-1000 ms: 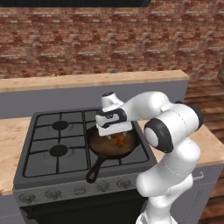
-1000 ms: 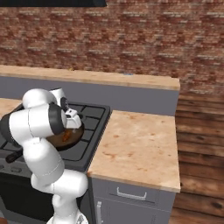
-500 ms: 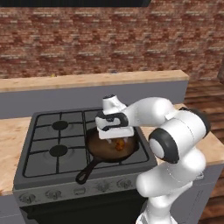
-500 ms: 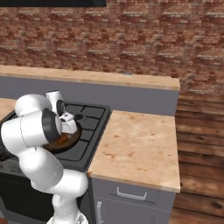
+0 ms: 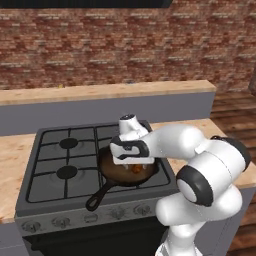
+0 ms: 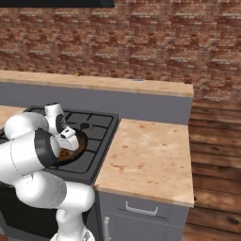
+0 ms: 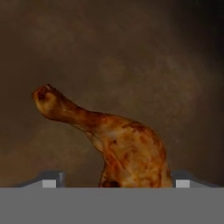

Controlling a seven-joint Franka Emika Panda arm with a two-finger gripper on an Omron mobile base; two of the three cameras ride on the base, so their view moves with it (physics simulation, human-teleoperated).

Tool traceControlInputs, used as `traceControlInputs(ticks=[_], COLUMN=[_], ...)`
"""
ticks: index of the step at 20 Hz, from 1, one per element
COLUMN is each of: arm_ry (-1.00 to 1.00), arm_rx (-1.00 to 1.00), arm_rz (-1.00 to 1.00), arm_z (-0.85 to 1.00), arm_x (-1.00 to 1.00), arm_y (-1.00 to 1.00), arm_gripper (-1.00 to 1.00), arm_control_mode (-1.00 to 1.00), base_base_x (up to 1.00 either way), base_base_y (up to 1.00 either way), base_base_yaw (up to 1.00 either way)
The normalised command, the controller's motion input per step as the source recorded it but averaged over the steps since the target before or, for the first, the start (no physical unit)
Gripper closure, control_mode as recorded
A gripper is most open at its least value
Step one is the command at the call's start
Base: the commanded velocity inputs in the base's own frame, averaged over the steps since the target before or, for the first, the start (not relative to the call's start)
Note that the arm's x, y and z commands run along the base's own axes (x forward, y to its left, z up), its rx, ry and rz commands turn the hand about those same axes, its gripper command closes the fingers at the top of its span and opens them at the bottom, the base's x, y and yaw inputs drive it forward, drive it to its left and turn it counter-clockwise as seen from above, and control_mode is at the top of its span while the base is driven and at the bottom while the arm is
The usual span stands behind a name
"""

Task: Take the chicken drumsticks from the pan and place one on each plate on the dining counter.

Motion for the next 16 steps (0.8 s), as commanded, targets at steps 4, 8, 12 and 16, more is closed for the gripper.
traceControlInputs(ticks=[4,8,12,16], arm_ry=[-0.09,-0.2,-0.24,-0.26], arm_rx=[-0.05,-0.01,0.0,0.0], arm_rz=[-0.04,-0.06,-0.07,-0.03], arm_z=[-0.49,-0.71,-0.55,0.4], arm_x=[-0.01,-0.16,-0.37,-0.52], arm_y=[0.01,0.0,-0.03,-0.21], arm_gripper=[1.0,1.0,1.0,1.0], arm_control_mode=[-1.0,-1.0,-1.0,-1.0], base_base_x=[0.0,0.0,0.0,0.0], base_base_y=[0.0,0.0,0.0,0.0], base_base_yaw=[0.0,0.0,0.0,0.0])
